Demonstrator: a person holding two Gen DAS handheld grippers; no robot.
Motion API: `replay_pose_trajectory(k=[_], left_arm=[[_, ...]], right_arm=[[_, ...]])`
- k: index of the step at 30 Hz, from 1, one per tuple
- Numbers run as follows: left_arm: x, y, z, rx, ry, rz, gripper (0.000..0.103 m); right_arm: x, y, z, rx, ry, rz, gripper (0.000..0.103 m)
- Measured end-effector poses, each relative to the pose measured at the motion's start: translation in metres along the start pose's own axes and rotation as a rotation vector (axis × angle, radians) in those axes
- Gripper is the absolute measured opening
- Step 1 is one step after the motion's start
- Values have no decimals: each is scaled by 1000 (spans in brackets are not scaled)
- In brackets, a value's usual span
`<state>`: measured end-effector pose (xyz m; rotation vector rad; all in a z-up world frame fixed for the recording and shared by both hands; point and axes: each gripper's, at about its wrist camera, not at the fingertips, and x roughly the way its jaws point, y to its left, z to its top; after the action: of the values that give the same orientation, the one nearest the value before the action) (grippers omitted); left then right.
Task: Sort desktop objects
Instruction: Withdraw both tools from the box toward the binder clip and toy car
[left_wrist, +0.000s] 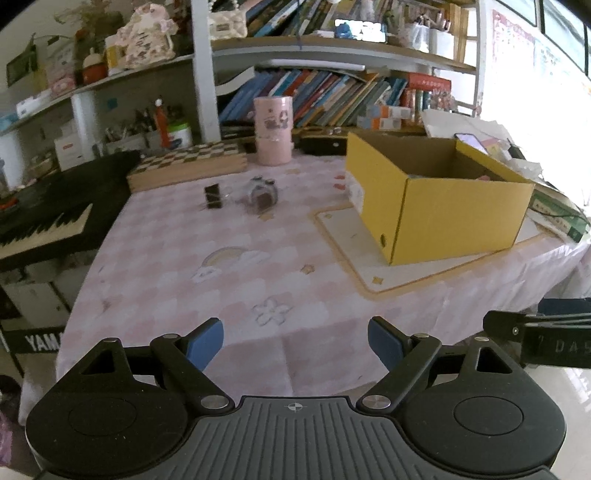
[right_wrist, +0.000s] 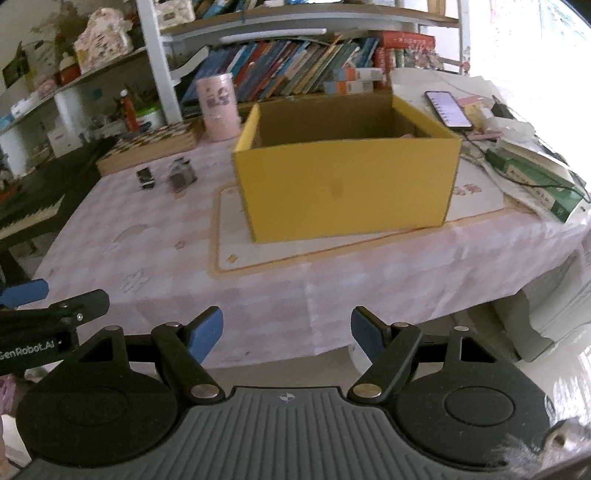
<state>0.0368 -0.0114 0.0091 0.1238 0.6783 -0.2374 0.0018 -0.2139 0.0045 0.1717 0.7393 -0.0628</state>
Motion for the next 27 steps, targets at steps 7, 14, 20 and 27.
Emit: replay_pose_trajectory(k=[7, 14, 20, 27], left_arm=[[-10, 18, -12, -3, 12, 15, 88], [-17, 34, -21, -16, 17, 26, 88], [-23, 50, -25, -42, 5, 37, 88], [-28, 64, -27, -73, -11, 50, 88]], right_arm=[[-2, 30, -16, -37, 21, 36, 75], [-3, 53, -22, -60, 29, 60, 75], [-5, 72, -24, -104, 23, 81, 75], [-6, 90, -22, -149, 10, 98, 75]])
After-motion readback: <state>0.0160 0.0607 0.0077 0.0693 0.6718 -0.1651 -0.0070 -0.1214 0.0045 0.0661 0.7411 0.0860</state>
